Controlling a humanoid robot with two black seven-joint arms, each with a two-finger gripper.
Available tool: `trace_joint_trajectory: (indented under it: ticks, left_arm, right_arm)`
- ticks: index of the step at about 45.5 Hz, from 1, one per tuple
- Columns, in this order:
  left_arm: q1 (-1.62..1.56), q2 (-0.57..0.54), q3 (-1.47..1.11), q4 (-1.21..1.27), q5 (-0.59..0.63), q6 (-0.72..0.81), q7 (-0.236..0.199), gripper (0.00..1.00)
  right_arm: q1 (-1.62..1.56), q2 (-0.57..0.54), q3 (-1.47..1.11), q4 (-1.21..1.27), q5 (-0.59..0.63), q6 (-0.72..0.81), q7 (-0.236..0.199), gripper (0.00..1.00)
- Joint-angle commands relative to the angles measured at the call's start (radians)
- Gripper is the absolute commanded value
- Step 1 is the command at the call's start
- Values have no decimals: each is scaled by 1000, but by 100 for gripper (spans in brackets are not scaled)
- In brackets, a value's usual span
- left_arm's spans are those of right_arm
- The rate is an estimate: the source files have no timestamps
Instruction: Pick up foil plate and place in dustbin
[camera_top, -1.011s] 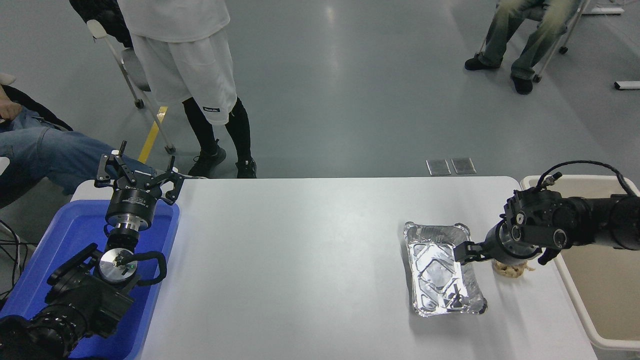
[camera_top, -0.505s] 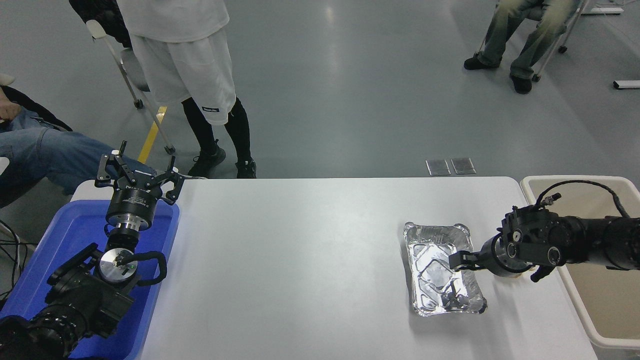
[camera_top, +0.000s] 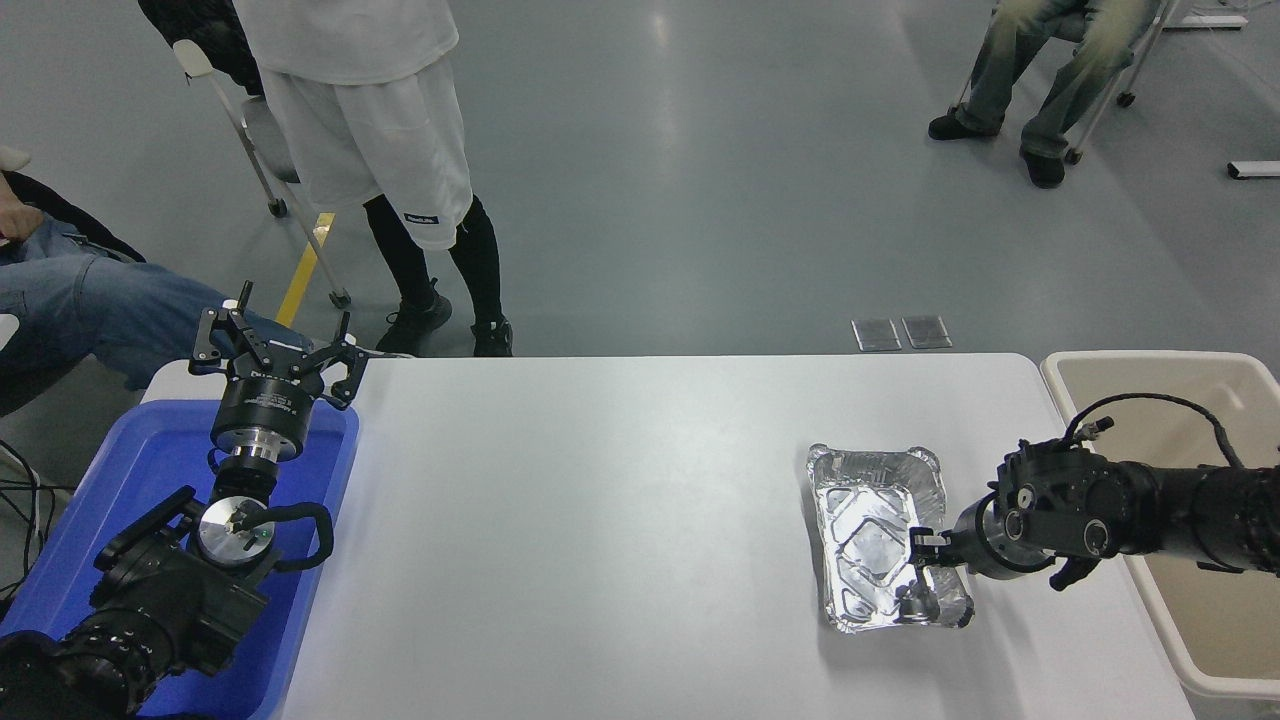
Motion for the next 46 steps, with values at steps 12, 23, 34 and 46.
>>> trace_joint_trajectory:
  ticks: [12, 23, 34, 46]
  left_arm:
    - [0, 0, 1, 0, 0, 1, 0, 99]
    - [0, 0, 1, 0, 0, -1, 0, 99]
    - [0, 0, 1, 0, 0, -1, 0, 99]
    - [0, 0, 1, 0, 0, -1, 0, 99]
  right_arm:
    - [11, -12, -4, 36, 79, 2, -4, 0]
    - [55, -46, -10, 72, 89, 8, -4, 0]
    - [158, -86, -50, 152, 89, 58, -4, 0]
    - [333, -141, -116, 315, 85, 106, -7, 0]
